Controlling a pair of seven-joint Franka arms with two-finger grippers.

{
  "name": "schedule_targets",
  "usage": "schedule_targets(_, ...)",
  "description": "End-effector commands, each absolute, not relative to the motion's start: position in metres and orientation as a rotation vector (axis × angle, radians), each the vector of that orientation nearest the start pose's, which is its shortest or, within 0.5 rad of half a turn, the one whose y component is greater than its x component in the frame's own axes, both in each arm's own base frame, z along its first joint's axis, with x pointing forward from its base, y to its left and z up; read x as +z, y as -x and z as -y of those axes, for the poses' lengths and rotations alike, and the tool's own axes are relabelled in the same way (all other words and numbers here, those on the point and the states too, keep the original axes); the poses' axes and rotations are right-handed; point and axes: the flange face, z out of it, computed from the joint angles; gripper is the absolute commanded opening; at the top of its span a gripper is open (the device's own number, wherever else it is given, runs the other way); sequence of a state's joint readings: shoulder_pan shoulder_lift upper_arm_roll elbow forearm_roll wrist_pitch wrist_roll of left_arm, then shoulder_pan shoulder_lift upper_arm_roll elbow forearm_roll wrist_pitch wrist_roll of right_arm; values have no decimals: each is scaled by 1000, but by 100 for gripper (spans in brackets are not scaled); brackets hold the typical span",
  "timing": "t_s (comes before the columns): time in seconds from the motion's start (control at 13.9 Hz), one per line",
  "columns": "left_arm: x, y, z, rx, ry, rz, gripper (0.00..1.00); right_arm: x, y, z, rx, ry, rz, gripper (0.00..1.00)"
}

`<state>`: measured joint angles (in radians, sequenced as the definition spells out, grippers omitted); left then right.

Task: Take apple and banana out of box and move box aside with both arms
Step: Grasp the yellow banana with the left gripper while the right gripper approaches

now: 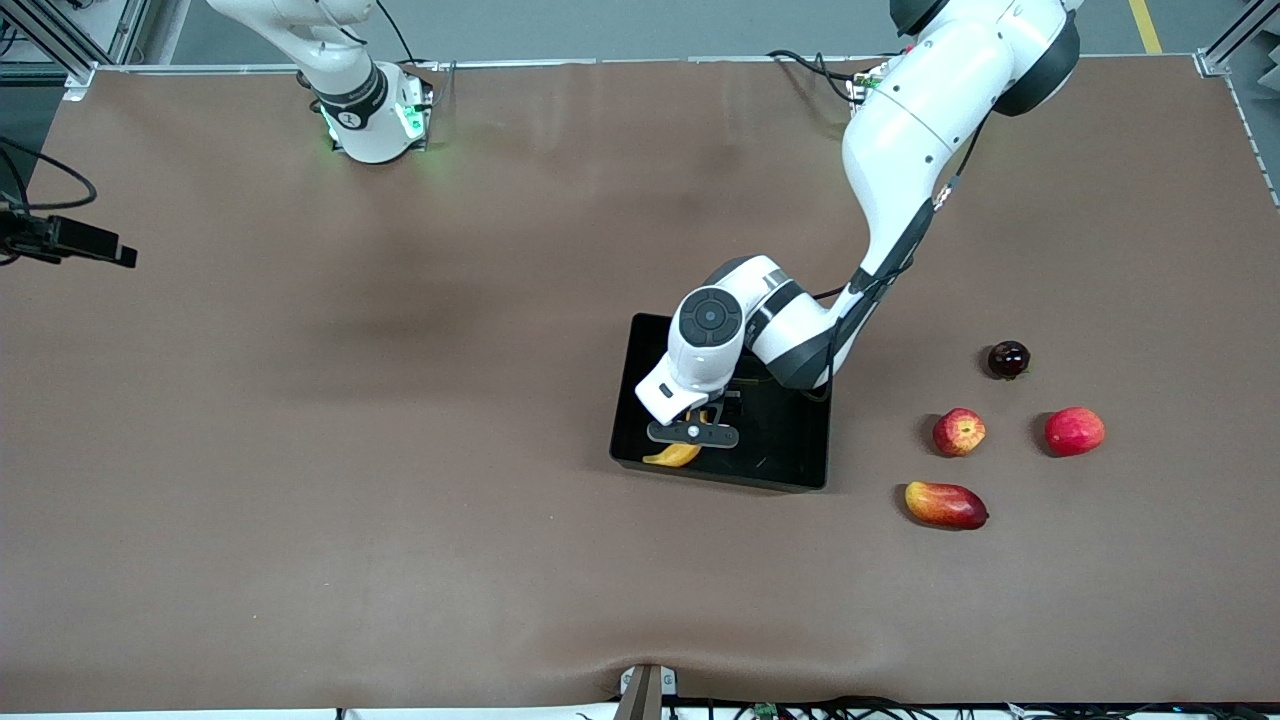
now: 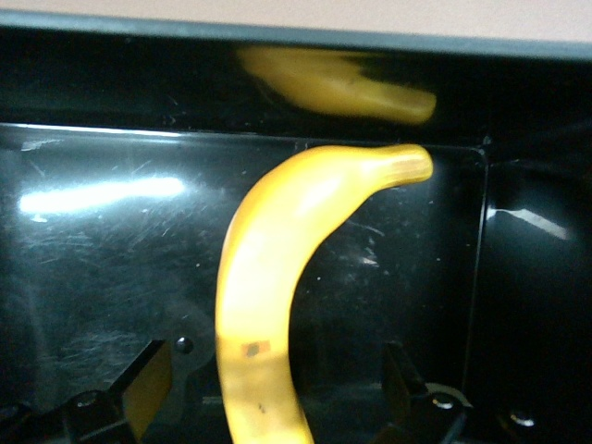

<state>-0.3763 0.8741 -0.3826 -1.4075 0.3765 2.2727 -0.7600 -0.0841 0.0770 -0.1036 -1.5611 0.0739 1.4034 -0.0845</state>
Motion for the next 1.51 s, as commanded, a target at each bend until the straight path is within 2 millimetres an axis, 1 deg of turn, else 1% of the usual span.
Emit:
schedule_targets(0.0,198,-580,460,-143,3176,-197,100,564,-565,91,307,3013,-132,100)
schedule_targets(0.14,192,-579,461,-139,3178,-201,100,550,-574,87,316,3013,-123,100)
schedule_targets(0.22,190,-579,460,-138,3174,-200,100,539,-580,82,336,3012,-112,100)
schedule_targets(0.36,190,-577,462,-137,3175,-204,96,513,-593,69,371,2992,-85,100)
schedule_targets(0.5,187,-575,464,-130,3174,-206,84,499,-602,53,375,2968,-61,100)
schedule_targets(0.58,183,-573,465,-121,3172,-211,70,491,-605,46,377,2970,-51,100)
schedule_targets(0.65,183,-572,466,-121,3172,-213,46,484,-607,41,384,2972,-49,100)
schedule_targets(0.72,186,-575,464,-129,3172,-215,25,477,-609,38,400,2969,-46,100)
schedule_targets(0.79,189,-578,460,-135,3172,-210,7,472,-609,25,413,2959,-22,100)
schedule_targets(0.86,192,-580,459,-142,3172,-206,0,469,-609,12,421,2935,-4,100)
schedule_targets(1.01,203,-588,452,-175,3162,-191,0,467,-608,3,429,2914,-18,100)
schedule_targets(1.15,221,-593,450,-207,3166,-179,0,466,-607,-16,441,2882,-54,100)
schedule_targets(1.22,236,-596,448,-228,3165,-167,0,467,-607,-39,452,2877,-72,100)
schedule_targets(1.29,251,-600,443,-231,3161,-146,0,468,-606,-58,453,2885,-102,100)
schedule_targets(1.37,268,-608,430,-233,3146,-113,0,469,-607,-72,444,2892,-122,100)
schedule_targets(1.44,286,-612,422,-237,3143,-93,0,470,-606,-92,434,2902,-121,100)
